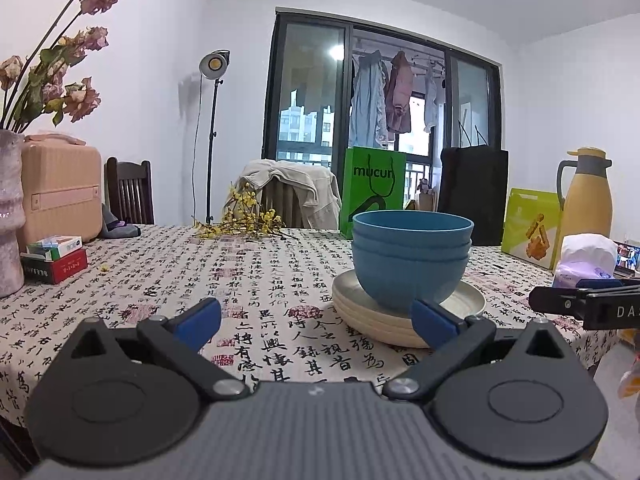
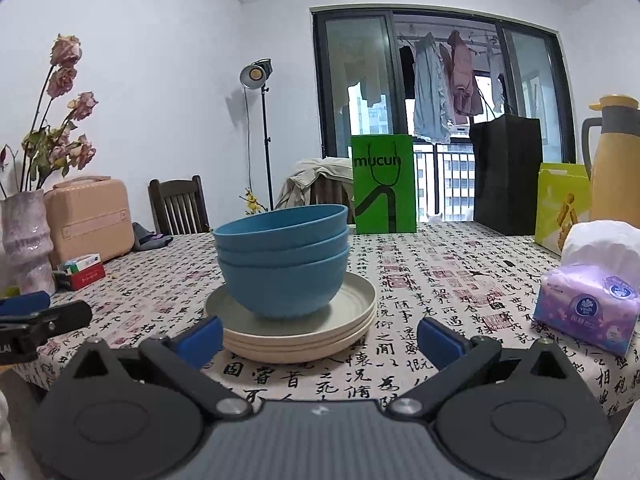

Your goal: Organize plates and bowls

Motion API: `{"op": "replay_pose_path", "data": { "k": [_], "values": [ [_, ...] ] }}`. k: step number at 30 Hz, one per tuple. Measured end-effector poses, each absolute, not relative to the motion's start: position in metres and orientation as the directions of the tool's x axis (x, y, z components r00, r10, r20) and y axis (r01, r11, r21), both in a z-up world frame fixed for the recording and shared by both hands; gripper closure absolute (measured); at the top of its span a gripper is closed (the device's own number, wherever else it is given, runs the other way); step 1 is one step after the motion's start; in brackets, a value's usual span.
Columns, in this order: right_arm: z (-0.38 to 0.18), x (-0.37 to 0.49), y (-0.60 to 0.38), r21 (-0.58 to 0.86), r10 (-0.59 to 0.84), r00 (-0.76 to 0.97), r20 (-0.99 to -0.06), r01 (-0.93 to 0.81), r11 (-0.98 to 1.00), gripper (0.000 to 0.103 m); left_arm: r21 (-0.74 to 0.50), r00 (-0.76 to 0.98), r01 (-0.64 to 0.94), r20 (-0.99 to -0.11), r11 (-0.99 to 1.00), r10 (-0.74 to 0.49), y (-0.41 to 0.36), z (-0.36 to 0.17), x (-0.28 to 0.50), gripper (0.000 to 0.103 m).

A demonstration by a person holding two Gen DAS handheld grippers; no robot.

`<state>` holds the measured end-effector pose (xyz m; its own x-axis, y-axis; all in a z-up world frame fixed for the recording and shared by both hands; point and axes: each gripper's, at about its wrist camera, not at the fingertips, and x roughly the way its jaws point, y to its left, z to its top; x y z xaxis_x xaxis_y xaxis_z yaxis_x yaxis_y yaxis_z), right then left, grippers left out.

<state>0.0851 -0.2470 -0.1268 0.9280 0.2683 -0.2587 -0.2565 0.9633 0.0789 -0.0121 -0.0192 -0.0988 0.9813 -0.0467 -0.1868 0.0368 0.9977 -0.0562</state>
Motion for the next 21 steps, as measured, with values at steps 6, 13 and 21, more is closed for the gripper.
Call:
{"op": "replay_pose_path", "data": {
  "k": [6,13,21],
  "values": [
    [-0.1271,0.0834,-0.247,0.077,0.271,0.928,-0.256,-0.259,0.963,0.0,-0.066,0.981,0.039,-0.186,0.997,-0.051,-0.0173,-0.0987,-0.0123,0.0],
    [-0.1281,0.0845,-0.2487,0.088,0.272,0.926,-0.261,-0.258,0.962,0.0,-0.067,0.982,0.043,-0.183,0.997,-0.054,-0.0167,-0.0994,-0.0128,0.0],
    [-0.1291,0.0846,-0.2483,0.089,0.274,0.925,-0.263,-0.259,0.962,0.0,-0.065,0.983,0.04,-0.179,0.997,-0.051,-0.0163,-0.0989,-0.0133,0.0]
  ]
}}
